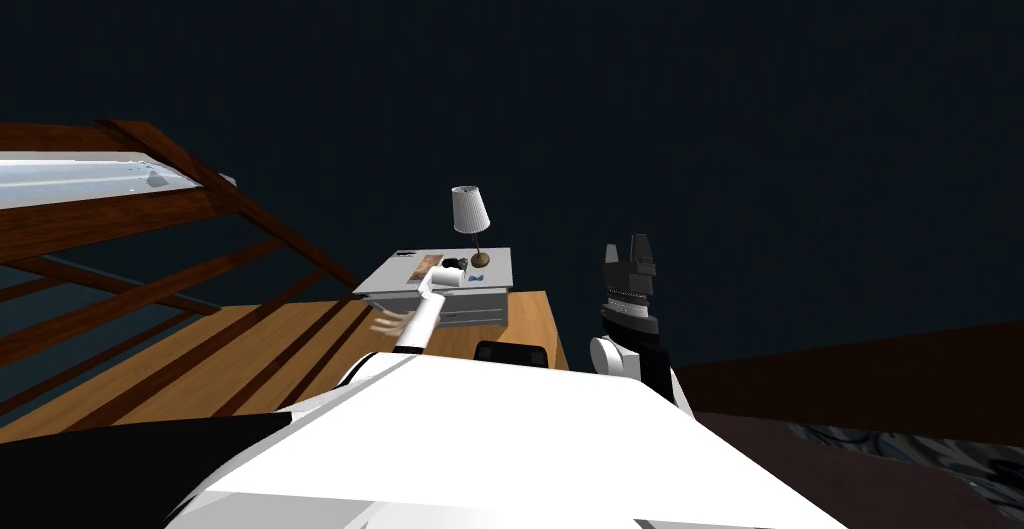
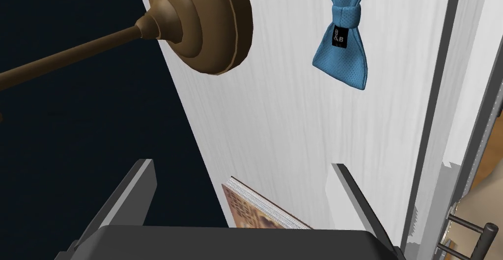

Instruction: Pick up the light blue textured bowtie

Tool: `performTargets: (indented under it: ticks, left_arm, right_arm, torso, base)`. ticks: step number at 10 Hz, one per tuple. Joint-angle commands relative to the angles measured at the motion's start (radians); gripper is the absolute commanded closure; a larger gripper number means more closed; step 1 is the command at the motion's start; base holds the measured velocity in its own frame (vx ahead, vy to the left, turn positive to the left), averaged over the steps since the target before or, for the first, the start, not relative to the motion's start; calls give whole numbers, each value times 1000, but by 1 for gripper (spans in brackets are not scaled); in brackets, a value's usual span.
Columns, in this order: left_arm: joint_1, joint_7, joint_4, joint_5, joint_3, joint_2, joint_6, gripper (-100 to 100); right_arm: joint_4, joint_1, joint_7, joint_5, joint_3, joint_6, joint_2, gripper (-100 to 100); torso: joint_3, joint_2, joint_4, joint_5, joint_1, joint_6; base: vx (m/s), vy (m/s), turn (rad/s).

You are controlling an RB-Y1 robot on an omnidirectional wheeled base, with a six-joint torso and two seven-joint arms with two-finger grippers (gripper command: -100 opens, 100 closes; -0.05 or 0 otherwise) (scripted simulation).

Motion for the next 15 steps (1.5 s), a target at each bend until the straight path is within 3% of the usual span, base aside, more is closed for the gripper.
performTargets:
  ticks: [1, 2, 3, 4, 5, 8, 15]
  left_arm:
    - [-5, -1, 14, 1, 2, 1, 30, -100]
    - [-36, -4, 58, 4, 10, -3, 71, -100]
    - [-36, -4, 58, 4, 10, -3, 94, -100]
    - [-65, -7, 99, 7, 18, -8, 127, -100]
    - [-65, -7, 100, 7, 18, -8, 154, -100]
    - [-120, -14, 177, 13, 34, -20, 241, -100]
    - [-189, -25, 274, 21, 54, -43, 409, -100]
  right_arm:
    - [0, 0, 0, 0, 0, 0, 0, 0]
    - [0, 0, 0, 0, 0, 0, 0, 0]
    - [0, 0, 0, 0, 0, 0, 0, 0]
    - [0, 0, 0, 0, 0, 0, 0, 0]
    - [0, 0, 0, 0, 0, 0, 0, 0]
    - [0, 0, 0, 0, 0, 0, 0, 0]
    - [0, 0, 0, 0, 0, 0, 0, 0]
  torso:
    - [0, 0, 0, 0, 0, 0]
    - [1, 2, 0, 0, -1, 0]
    - [1, 1, 0, 0, -1, 0]
    - [1, 1, 0, 0, -1, 0]
    - [0, 0, 0, 0, 0, 0]
    - [0, 1, 0, 0, 0, 0]
    - [1, 1, 0, 0, -1, 0]
  base:
    - [27, 14, 0]
    - [44, 19, -12]
    - [45, 23, -14]
    - [61, 26, -13]
    - [50, 25, -11]
    - [53, 33, -13]
    - [44, 26, -9]
